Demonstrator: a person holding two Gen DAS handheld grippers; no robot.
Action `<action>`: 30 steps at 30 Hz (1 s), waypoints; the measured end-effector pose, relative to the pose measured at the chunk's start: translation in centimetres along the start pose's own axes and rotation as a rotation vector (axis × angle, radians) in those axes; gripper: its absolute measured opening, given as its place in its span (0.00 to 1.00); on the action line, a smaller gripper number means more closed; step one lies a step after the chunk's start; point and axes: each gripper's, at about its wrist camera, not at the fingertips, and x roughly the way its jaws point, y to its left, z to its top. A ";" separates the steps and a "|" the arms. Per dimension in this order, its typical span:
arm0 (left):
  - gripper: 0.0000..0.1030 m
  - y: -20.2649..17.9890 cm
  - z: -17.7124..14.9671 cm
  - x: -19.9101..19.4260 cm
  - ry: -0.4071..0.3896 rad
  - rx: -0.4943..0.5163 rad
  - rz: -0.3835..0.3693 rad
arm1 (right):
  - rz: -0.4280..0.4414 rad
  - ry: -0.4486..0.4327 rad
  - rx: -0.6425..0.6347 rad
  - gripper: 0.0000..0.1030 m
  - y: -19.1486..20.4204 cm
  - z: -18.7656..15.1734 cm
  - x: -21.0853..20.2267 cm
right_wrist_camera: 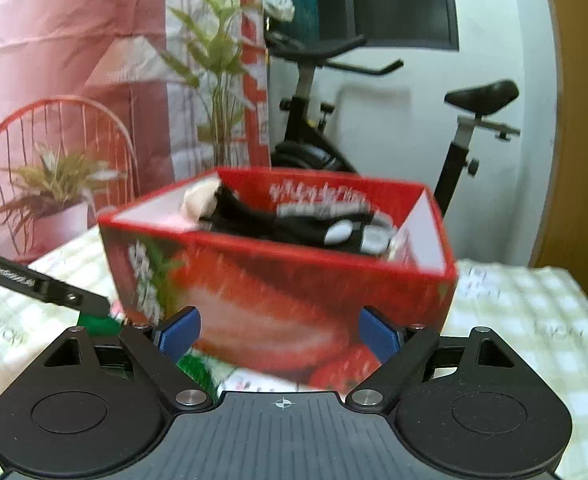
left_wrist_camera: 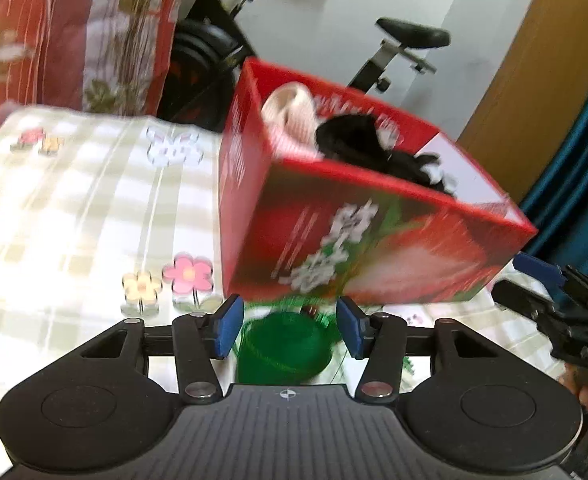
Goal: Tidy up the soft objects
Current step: 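Lower the left tool and close it on the green mesh pouch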
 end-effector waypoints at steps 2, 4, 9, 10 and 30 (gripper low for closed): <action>0.47 0.4 -0.4 0.7 0.018 -0.031 -0.009 | 0.010 0.027 0.003 0.82 0.4 -1.0 0.2; 0.46 0.4 -0.7 1.2 0.030 -0.042 -0.024 | 0.020 0.055 0.000 0.81 0.8 -1.9 0.5; 0.46 -0.6 -0.8 2.3 0.044 -0.040 -0.074 | 0.048 0.123 -0.017 0.80 1.9 -3.9 1.0; 0.46 -0.9 -1.0 2.5 0.048 -0.035 -0.083 | 0.054 0.134 -0.020 0.80 2.1 -4.2 1.1; 0.46 -7.3 -2.5 5.9 0.112 0.016 -0.220 | 0.126 0.191 -0.044 0.66 2.5 -5.4 2.5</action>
